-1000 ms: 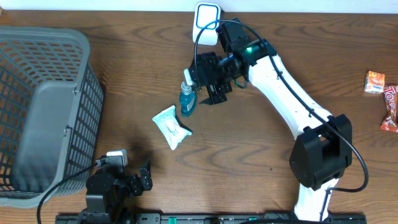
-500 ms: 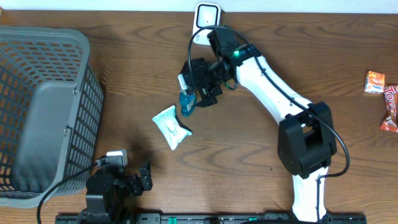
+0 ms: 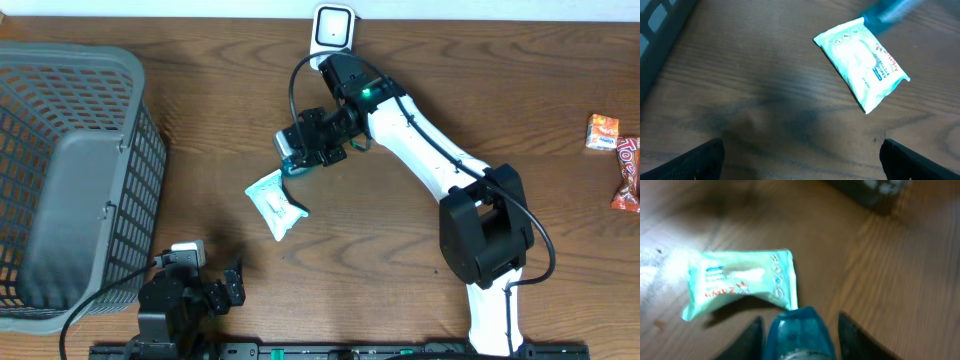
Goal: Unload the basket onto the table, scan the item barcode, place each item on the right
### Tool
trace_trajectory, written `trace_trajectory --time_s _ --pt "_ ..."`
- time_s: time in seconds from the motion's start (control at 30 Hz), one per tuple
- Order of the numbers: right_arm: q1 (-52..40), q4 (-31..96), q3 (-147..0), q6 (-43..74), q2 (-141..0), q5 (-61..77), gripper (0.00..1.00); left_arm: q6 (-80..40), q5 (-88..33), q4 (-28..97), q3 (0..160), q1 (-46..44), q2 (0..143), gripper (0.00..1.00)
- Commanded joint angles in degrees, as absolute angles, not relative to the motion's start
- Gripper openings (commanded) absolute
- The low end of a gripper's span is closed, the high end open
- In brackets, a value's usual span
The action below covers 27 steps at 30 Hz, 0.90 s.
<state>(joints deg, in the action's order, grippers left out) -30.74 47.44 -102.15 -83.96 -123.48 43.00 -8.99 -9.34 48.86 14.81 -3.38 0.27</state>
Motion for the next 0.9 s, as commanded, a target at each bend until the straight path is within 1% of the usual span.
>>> trace_trajectory --time_s 0.0,0.03,0.1,0.17,0.37,0.53,0.67,0.87 --pt "-30.83 47.46 -102.19 -81.95 -125.56 39.79 0.23 -8.88 -10.07 50.72 14.35 -3.18 0.21 0.99" --pt "-30.81 47.53 -102.19 -81.62 -125.56 39.24 0.22 -8.88 -10.04 50.72 14.35 -3.18 0.21 0.99" --pt "-30.79 47.57 -102.19 -79.9 -125.56 38.39 0.25 -8.88 -10.04 50.72 14.35 -3.18 0.21 0.99" --pt "-30.76 47.57 -102.19 -77.32 -125.56 37.71 0.26 -8.88 -10.04 50.72 14.35 -3.18 0.21 0.99" --pt "-30.72 47.33 -102.21 -68.77 -125.03 35.2 0.17 -8.88 -10.04 50.72 14.35 -3.18 0.21 0.99" --pt "-30.7 47.31 -102.21 -60.07 -124.01 27.81 0.09 -8.88 -10.04 50.72 14.35 -3.18 0.21 0.99" --pt "-30.59 47.42 -102.21 -52.27 -123.24 25.15 0.06 -8.88 -10.04 50.72 14.35 -3.18 0.21 0.99" --pt "-29.82 47.51 -102.21 -39.99 -118.39 24.08 0.07 -8.88 -10.04 50.72 14.35 -3.18 0.21 0.99"
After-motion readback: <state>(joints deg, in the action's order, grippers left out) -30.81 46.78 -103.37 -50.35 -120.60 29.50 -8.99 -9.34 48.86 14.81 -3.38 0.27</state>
